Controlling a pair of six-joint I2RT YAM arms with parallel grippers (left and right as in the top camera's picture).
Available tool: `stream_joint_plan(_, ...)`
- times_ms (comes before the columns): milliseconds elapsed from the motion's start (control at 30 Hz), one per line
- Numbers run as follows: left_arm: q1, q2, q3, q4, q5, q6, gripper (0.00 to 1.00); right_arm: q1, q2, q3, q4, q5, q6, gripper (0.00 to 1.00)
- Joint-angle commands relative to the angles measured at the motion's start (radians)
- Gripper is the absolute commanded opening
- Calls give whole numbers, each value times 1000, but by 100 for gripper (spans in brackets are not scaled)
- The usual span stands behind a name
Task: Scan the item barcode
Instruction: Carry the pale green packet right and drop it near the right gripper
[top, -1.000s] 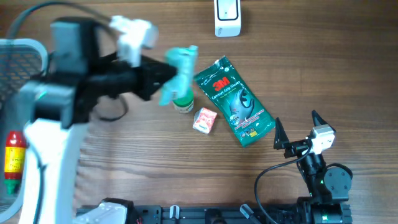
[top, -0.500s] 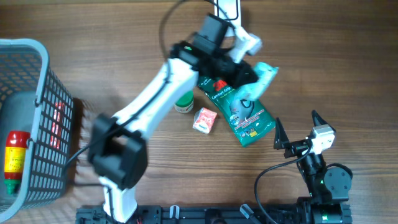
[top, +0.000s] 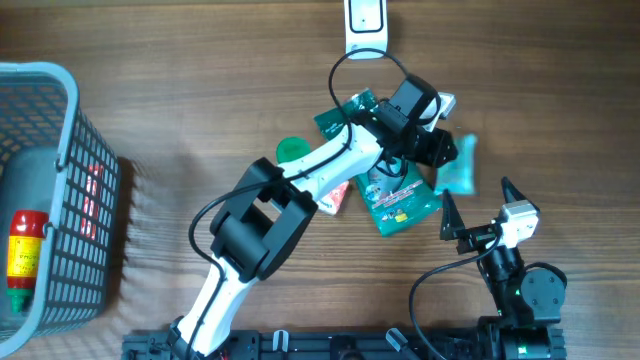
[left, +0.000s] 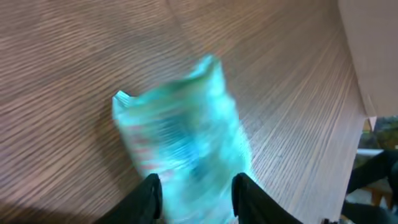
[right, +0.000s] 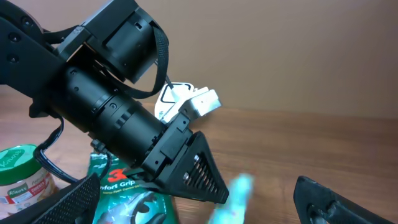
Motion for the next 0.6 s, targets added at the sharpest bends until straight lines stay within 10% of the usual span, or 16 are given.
stream_joint_plan(0, 49, -49, 11, -51, -28, -38, 42, 3, 0, -1, 6, -11, -11, 100)
stream_joint_plan(400, 267, -569, 11, -463, -494, -26, 50, 3, 0, -1, 6, -11, -11, 100)
stream_joint_plan(567, 391, -853, 11, -605, -735, -31, 85, 3, 0, -1, 6, -12, -10, 100)
